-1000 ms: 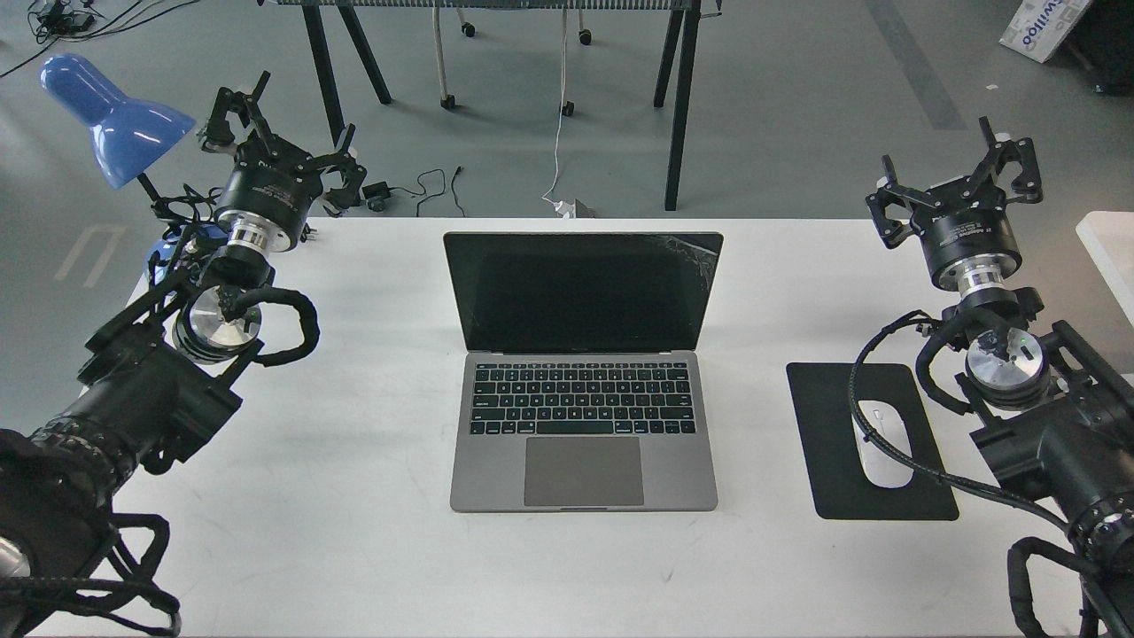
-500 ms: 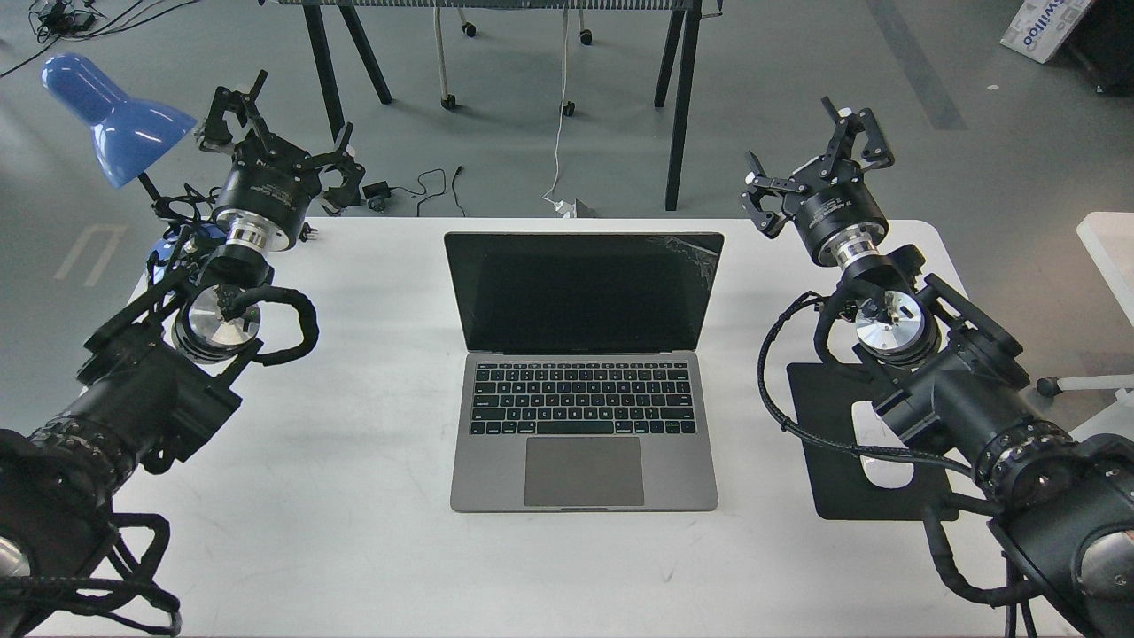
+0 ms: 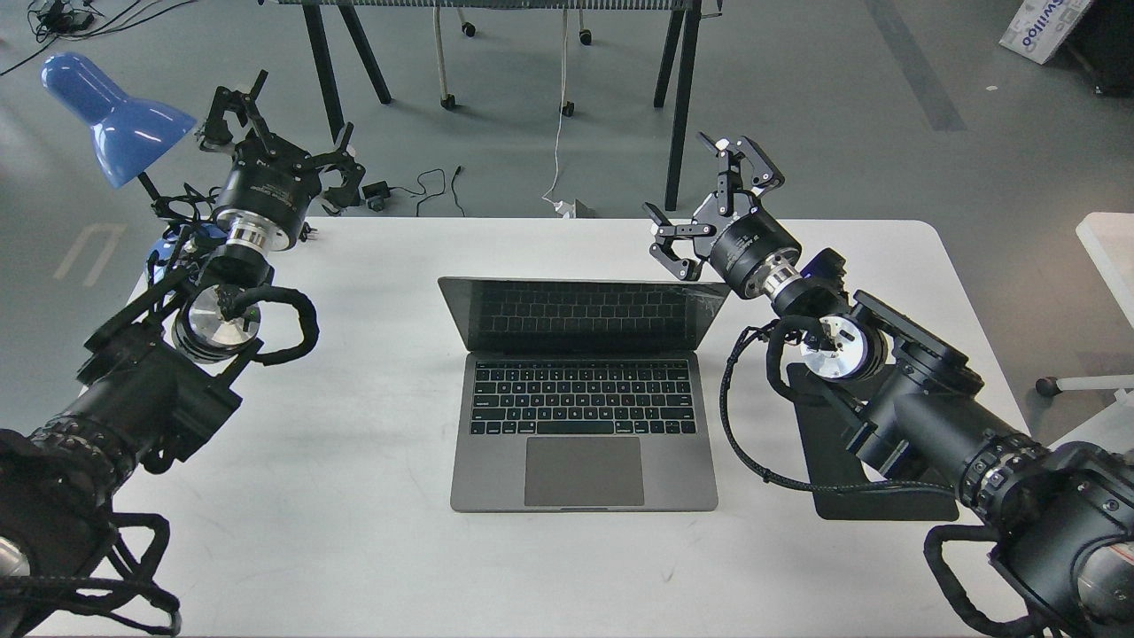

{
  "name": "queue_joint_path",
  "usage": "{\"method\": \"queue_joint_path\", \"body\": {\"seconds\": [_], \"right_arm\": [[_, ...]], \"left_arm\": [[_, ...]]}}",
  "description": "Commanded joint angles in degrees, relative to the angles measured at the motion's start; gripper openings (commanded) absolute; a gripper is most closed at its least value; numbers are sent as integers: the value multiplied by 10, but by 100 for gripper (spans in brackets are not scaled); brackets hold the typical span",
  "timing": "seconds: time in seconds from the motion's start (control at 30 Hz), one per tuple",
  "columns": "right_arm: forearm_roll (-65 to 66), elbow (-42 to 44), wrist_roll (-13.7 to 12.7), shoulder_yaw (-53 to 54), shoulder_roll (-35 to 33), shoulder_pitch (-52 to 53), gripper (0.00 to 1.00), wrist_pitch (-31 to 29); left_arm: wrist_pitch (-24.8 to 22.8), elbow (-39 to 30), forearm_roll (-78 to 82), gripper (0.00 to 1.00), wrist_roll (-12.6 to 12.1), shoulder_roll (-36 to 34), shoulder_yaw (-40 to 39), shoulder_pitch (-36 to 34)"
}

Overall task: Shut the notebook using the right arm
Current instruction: 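Push the laptop screen down with the right gripper to close it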

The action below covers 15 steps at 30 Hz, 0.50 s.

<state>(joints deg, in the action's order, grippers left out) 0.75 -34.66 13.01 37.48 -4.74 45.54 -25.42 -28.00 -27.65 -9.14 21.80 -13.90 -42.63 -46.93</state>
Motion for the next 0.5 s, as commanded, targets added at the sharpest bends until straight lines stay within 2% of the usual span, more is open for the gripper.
{"method": "queue_joint_path", "body": {"seconds": [0.0, 0.2, 0.47], "right_arm": [[1, -79, 0, -46, -46, -31, 100, 7], [5, -157, 1, -113, -106, -71, 100, 8], [30, -171, 4, -194, -128, -91, 100, 10]], "left_arm": [[0, 0, 0, 100, 0, 0, -1, 0], [0, 0, 0, 100, 0, 0, -1, 0], [0, 0, 0, 100, 0, 0, -1, 0]]}}
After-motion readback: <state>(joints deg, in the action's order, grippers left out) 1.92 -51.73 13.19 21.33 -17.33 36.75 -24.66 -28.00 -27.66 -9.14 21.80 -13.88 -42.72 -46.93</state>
